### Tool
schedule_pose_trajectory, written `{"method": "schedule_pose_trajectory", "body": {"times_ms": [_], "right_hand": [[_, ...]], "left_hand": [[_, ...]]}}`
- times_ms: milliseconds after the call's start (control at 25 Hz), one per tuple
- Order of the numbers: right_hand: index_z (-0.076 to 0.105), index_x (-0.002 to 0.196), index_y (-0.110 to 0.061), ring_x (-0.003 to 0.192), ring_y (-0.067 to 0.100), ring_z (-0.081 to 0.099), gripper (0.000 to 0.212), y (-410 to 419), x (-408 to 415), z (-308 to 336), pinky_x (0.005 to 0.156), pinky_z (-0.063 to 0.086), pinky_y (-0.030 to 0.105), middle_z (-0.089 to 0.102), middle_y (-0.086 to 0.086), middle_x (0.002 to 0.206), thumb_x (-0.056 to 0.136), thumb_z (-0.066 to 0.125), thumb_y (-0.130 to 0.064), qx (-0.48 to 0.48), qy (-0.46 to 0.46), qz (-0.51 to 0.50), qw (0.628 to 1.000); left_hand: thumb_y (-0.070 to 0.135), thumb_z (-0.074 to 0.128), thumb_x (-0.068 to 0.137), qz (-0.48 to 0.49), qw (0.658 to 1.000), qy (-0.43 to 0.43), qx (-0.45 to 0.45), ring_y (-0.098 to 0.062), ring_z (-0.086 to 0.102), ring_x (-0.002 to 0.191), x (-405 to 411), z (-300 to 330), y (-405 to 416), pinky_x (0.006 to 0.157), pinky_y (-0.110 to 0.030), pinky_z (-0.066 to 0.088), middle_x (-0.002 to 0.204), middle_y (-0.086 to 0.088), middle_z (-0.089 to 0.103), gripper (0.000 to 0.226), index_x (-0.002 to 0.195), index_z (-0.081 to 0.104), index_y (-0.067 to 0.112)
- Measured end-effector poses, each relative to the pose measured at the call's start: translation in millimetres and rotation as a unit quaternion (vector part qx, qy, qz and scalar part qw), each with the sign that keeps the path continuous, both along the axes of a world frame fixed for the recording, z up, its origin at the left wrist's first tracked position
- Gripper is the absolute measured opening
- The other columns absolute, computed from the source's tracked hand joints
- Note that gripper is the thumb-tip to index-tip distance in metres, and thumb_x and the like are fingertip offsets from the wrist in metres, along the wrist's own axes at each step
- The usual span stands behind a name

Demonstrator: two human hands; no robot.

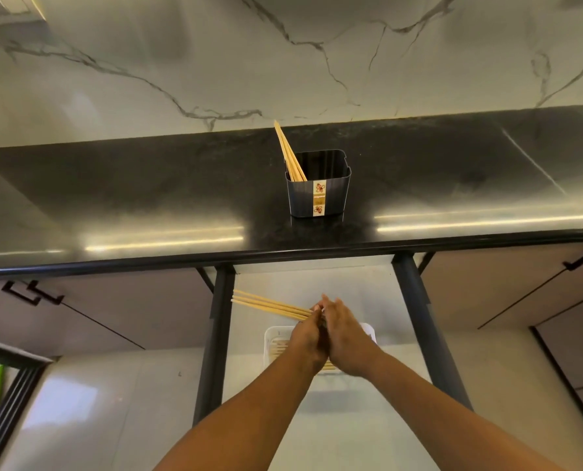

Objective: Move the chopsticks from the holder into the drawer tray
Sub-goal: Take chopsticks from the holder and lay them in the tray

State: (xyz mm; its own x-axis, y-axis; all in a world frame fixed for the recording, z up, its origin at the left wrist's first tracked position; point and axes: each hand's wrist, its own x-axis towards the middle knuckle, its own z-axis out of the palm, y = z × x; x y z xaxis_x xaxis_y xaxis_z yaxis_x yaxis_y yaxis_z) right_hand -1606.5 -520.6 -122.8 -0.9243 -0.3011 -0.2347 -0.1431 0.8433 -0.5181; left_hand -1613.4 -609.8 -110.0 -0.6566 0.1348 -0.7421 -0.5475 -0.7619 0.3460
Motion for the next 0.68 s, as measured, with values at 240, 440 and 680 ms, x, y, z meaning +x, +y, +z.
{"method": "schedule_pose_trajectory", "body": {"times_ms": [240, 440, 680], "right_hand": [[0.046, 0.131, -0.005, 0.125, 0.038, 0.046, 0.035, 5.7, 17.0, -18.1, 0.104, 0.038, 0.044, 0.050, 0.023, 0.133, 0.098, 0.032, -0.011, 0.039, 0.019, -0.024, 0.999], [0.050, 0.120, -0.004, 0.106, 0.036, 0.055, 0.028, 34.3, 11.5, -29.9, 0.088, 0.047, 0.042, 0.056, 0.018, 0.119, 0.094, 0.040, -0.005, 0.133, -0.008, 0.034, 0.990], [0.048, 0.121, -0.017, 0.104, 0.022, 0.063, 0.029, 26.7, 4.1, -42.0, 0.092, 0.044, 0.037, 0.063, 0.000, 0.119, 0.092, 0.045, -0.018, 0.187, 0.081, 0.108, 0.973]], "left_hand": [[0.017, 0.051, 0.097, -0.036, 0.998, -0.040, -0.016, -0.028, 0.064, 0.093, 9.1, -22.6, -2.8, 0.079, -0.035, 0.054, 0.096, -0.014, 0.068, 0.021, 0.099, 0.066, 0.002], [0.004, 0.055, 0.093, -0.014, 0.995, -0.074, -0.064, -0.029, 0.064, 0.070, 5.5, -32.2, -27.7, 0.057, -0.034, 0.059, 0.075, -0.017, 0.065, 0.013, 0.085, 0.064, -0.003], [0.012, 0.049, 0.097, -0.046, 0.996, -0.065, -0.034, -0.029, 0.070, 0.067, 7.0, -41.2, -25.2, 0.063, -0.037, 0.060, 0.074, -0.018, 0.071, 0.024, 0.086, 0.063, -0.003]]}}
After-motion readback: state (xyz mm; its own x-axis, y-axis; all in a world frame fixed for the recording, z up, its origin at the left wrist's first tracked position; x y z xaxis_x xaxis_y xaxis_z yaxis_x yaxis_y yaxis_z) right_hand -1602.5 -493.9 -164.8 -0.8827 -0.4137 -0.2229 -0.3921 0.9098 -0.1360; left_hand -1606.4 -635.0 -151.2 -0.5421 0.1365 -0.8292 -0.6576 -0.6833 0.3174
